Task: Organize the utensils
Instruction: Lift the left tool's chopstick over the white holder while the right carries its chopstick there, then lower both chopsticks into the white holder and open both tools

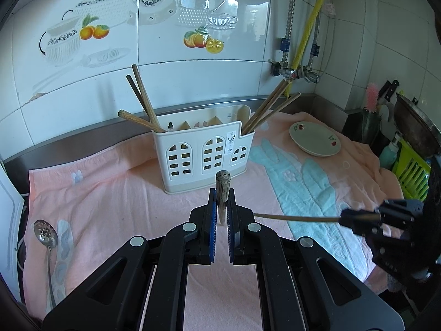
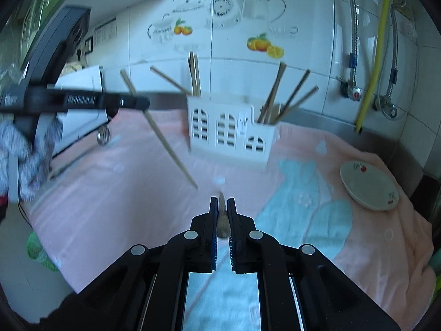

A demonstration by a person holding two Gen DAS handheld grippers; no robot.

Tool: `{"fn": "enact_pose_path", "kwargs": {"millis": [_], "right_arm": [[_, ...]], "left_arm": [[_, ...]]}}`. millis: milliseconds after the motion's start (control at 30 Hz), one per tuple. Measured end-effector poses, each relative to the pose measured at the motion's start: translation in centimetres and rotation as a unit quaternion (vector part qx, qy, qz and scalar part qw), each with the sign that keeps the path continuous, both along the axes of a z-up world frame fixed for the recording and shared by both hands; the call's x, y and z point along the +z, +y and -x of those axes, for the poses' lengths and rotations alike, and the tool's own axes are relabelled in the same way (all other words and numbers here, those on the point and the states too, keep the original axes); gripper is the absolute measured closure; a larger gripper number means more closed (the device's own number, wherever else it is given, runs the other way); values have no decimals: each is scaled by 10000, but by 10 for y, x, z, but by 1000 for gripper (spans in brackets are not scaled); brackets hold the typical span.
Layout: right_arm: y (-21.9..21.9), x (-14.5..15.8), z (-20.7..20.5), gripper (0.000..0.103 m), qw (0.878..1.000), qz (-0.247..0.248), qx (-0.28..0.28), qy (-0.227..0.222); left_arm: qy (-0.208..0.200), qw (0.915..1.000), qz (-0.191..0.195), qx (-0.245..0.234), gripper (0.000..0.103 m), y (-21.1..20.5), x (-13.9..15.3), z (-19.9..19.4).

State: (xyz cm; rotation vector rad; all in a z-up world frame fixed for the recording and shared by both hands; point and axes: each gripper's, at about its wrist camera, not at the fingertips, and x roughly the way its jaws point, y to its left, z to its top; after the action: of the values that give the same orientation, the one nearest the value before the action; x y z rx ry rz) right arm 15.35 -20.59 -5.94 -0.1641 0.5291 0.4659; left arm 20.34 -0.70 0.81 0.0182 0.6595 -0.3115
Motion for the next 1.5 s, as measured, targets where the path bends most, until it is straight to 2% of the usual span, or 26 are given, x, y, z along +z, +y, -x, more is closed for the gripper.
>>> {"fn": "enact_pose_path", "kwargs": {"millis": [167,467,733,867,1000,1200,1500], "right_arm": [[8,15,-21,96,9998,-178,42,10],[18,74,-59,96,9995,-101,270,146],[25,125,-81,96,9995,37,302,-89],[25,152,-92,96,9992,-104,295,-263],[25,174,-105,96,9986,-260,262,-388],[28,201,-130,96,9970,-423,116,-633],[37,200,-170,96,9950,-430,-187,-876]], "left_arm": [[-21,10000,43,-25,97,2,3,-2],[-214,9997,80,-88,97,7,31,-9],[-685,9976,-24,-20,97,12,88,-21],[-900,9959,-33,85,97,18,116,-33],[-934,9954,-26,197,97,25,131,-54],[-563,9978,-195,280,97,26,116,-90],[-68,9992,-149,371,97,33,79,-118]]}}
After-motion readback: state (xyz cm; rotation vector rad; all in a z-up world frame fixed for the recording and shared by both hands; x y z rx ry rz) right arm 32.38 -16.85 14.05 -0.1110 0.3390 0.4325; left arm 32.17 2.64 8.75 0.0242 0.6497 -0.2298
